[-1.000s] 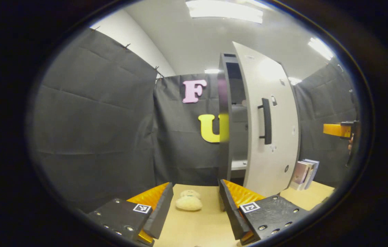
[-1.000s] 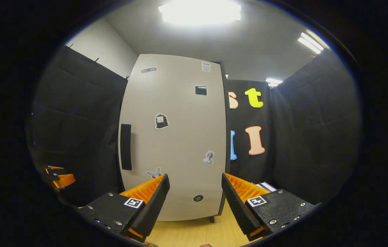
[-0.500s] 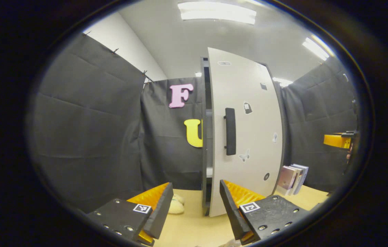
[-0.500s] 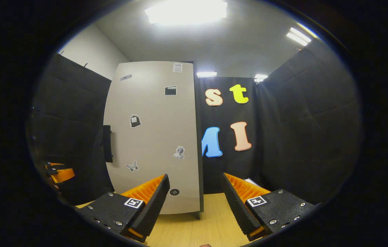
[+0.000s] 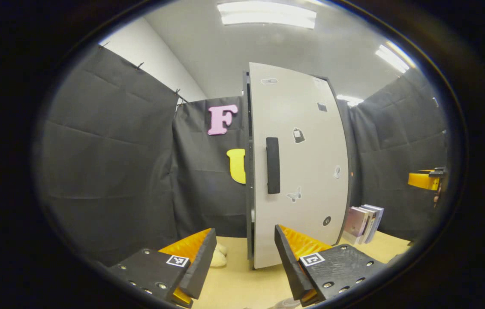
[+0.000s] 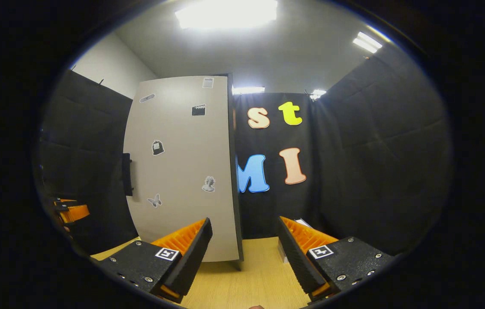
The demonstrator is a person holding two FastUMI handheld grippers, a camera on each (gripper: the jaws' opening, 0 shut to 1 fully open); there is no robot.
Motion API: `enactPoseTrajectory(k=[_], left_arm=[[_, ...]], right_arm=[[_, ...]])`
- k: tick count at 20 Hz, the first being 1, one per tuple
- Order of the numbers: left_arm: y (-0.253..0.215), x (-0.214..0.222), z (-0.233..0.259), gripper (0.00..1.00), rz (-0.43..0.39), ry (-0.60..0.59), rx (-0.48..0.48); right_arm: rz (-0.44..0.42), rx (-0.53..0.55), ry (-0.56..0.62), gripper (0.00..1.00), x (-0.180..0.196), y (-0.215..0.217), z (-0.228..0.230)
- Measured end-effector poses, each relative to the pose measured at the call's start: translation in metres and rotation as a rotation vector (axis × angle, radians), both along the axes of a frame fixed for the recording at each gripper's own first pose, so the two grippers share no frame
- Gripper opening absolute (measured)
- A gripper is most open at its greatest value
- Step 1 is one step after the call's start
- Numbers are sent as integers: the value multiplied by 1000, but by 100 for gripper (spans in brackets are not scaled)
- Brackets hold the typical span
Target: Open the cabinet door with the right hand, grasp the bottle in the cabinet with the left hand and place it on the coaster, then close the cabinet door with the right hand.
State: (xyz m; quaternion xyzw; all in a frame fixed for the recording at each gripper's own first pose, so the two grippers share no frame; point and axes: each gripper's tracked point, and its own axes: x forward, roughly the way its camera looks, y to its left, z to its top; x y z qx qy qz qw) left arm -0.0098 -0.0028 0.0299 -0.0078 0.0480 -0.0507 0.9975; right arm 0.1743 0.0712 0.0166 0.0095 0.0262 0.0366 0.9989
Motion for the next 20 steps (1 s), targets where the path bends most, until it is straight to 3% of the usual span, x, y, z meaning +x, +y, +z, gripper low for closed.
enactPoseTrajectory(k=[20], left_arm=[[17, -5, -2, 75, 19, -9, 5]], right_arm=[[2, -11, -8, 94, -4, 18, 4]])
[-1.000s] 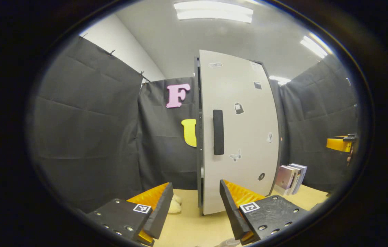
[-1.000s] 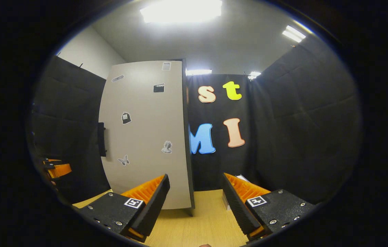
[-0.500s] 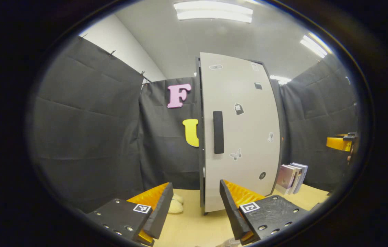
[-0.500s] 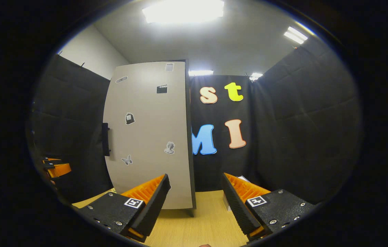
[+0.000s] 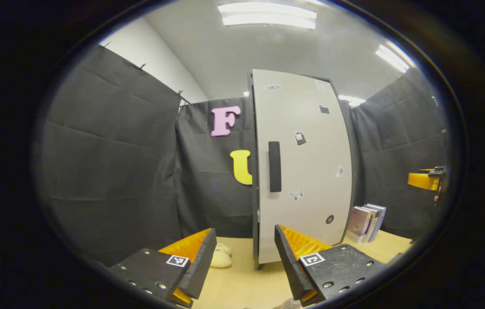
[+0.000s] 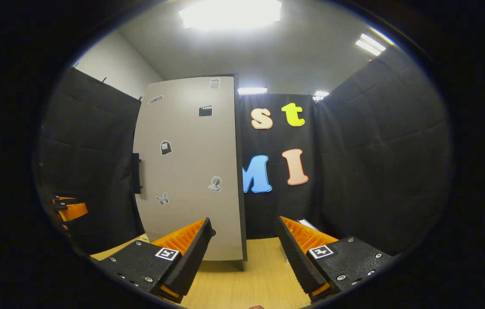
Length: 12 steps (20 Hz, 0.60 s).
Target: Open the cabinet door with the right hand, grasp the bottle in the cabinet with the left hand and place it on the coaster, then close the cabinet door with the right hand.
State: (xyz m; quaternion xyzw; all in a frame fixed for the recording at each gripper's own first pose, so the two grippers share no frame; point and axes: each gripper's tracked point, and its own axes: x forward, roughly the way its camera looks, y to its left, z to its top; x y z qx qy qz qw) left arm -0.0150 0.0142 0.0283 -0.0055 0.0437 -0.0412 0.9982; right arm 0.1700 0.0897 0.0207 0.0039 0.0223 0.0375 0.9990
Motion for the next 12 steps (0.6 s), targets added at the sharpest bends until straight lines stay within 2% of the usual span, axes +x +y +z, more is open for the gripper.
enactPoseTrajectory(k=[12], left_arm=[[11, 0, -1, 75, 7, -4, 2]], right_arm=[[0, -2, 6, 94, 1, 7, 0]])
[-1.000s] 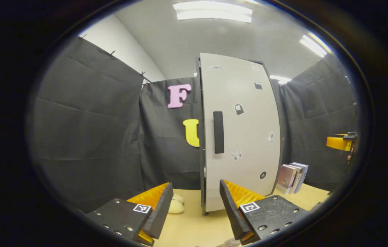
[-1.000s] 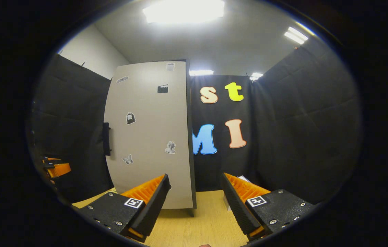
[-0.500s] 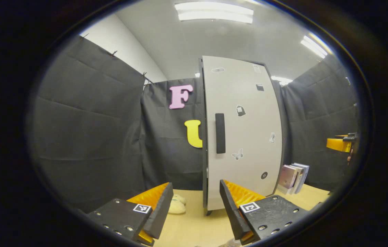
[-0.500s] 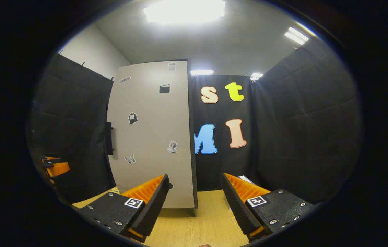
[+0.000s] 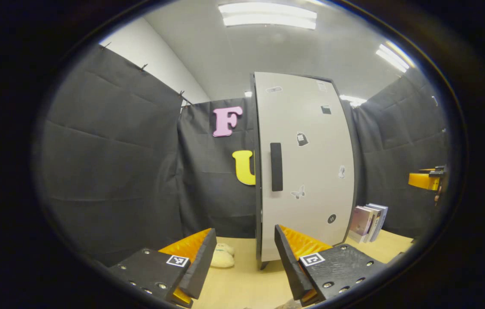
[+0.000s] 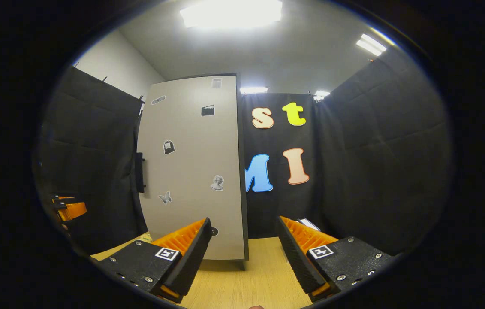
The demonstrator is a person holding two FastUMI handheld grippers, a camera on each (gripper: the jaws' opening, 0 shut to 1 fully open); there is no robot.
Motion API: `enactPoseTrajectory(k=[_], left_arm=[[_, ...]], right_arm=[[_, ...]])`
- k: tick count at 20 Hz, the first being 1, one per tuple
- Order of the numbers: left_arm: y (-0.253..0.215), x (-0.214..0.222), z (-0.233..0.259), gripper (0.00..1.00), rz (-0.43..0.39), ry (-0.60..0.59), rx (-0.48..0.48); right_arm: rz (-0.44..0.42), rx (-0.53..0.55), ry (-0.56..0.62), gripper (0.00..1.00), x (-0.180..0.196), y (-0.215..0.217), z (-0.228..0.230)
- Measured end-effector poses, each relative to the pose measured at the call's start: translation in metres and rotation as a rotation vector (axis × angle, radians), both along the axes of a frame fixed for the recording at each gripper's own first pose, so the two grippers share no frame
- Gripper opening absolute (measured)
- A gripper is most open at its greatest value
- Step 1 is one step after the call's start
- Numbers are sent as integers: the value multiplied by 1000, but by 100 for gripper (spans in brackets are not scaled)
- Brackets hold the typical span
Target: Open the cabinet door with the right hand, grasp the bottle in the cabinet with the left hand and place it on the coaster, then close the cabinet door with the right hand.
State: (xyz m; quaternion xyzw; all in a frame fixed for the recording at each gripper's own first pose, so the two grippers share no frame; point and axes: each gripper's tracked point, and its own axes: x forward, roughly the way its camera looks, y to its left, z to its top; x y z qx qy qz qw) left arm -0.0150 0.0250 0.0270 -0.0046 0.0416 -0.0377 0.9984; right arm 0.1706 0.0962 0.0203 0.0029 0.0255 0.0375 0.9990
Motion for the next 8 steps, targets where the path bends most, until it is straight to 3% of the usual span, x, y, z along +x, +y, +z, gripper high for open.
enactPoseTrajectory(k=[8], left_arm=[[2, -2, 0, 75, -2, -2, 6]], right_arm=[[-3, 2, -2, 94, -3, 1, 2]])
